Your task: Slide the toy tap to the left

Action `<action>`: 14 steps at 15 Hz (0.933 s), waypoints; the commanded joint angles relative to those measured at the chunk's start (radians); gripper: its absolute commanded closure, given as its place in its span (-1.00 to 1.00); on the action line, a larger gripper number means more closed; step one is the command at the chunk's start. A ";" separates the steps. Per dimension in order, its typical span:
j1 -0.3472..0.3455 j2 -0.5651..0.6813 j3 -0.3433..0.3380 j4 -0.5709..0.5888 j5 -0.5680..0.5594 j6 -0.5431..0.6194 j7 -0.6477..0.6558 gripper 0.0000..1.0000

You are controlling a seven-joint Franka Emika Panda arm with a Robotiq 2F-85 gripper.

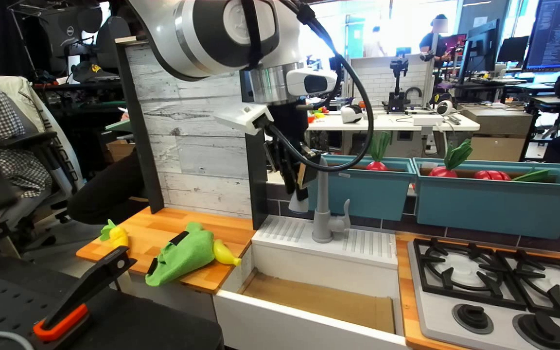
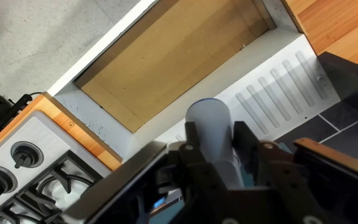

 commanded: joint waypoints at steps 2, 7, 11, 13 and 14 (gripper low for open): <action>-0.026 0.027 0.025 0.029 0.037 0.024 -0.041 0.85; -0.035 0.042 0.042 0.039 0.056 0.024 -0.041 0.85; -0.037 0.051 0.077 0.043 0.097 0.028 -0.041 0.85; -0.028 0.058 0.084 0.050 0.105 0.026 -0.036 0.85; -0.027 0.061 0.087 0.054 0.108 0.024 -0.036 0.85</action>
